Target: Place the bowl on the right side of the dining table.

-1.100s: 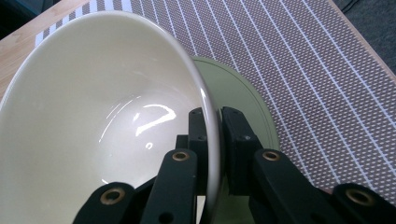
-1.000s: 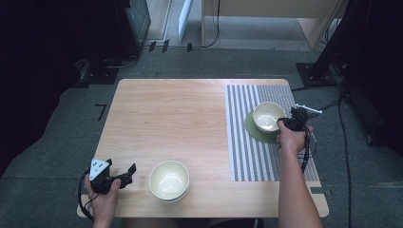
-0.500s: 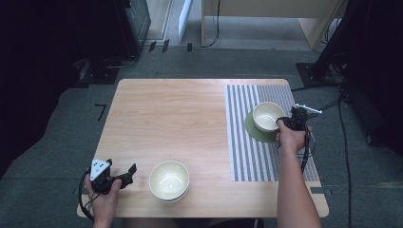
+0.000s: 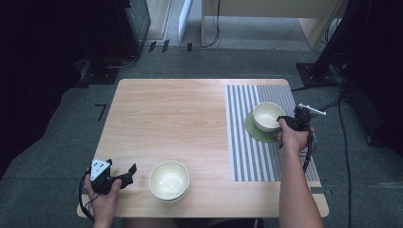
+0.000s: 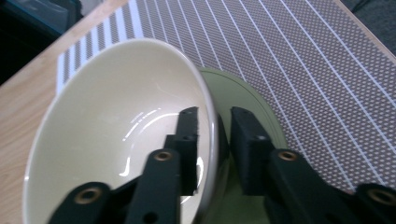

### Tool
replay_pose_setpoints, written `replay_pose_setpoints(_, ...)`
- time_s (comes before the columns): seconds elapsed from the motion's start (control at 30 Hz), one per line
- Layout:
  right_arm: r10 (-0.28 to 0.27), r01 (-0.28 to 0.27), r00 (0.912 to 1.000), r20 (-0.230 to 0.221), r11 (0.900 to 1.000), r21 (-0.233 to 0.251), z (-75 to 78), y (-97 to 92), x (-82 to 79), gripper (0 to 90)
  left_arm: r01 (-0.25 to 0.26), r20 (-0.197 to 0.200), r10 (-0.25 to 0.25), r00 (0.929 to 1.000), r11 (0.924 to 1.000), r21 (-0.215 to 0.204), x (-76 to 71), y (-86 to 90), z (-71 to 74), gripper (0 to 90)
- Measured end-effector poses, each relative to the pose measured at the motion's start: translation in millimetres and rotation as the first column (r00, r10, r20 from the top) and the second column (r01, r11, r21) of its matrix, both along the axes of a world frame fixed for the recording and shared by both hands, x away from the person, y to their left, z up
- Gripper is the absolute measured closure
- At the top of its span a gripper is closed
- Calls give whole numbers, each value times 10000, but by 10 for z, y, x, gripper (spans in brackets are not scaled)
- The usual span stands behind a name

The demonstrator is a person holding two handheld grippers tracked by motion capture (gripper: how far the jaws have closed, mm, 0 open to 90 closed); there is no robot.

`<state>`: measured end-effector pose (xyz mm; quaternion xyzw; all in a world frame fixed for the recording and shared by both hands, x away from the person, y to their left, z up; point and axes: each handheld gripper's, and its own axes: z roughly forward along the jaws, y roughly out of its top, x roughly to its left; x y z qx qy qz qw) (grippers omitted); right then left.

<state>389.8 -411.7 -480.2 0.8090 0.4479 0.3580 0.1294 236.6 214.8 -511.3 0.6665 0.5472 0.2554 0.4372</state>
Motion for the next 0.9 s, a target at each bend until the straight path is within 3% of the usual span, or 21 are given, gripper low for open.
replay_pose_setpoints(0.13,201,-199,9992,335,9998,-83,25,0,-31,599,-2,-2,2,10000,10000,6,0,-1,0,0)
replay_pose_setpoints(0.3,504,-482,9980,384,9972,-567,41,20,-90,441,-9,-7,9,10000,10000,15,0,-1,-1,0)
replay_pose_setpoints(0.63,608,-566,9963,600,9960,-695,50,-33,-236,342,-26,12,26,10000,10000,34,0,-7,-2,0)
replay_pose_setpoints(0.77,1001,-922,9897,1022,9926,-796,80,-10,-311,293,-34,21,34,10000,10000,40,-1,-8,-1,0)
replay_pose_setpoints(0.9,1192,-992,9817,1485,9858,-1357,109,39,-371,207,-37,25,37,10000,10000,49,-2,-9,-2,0)
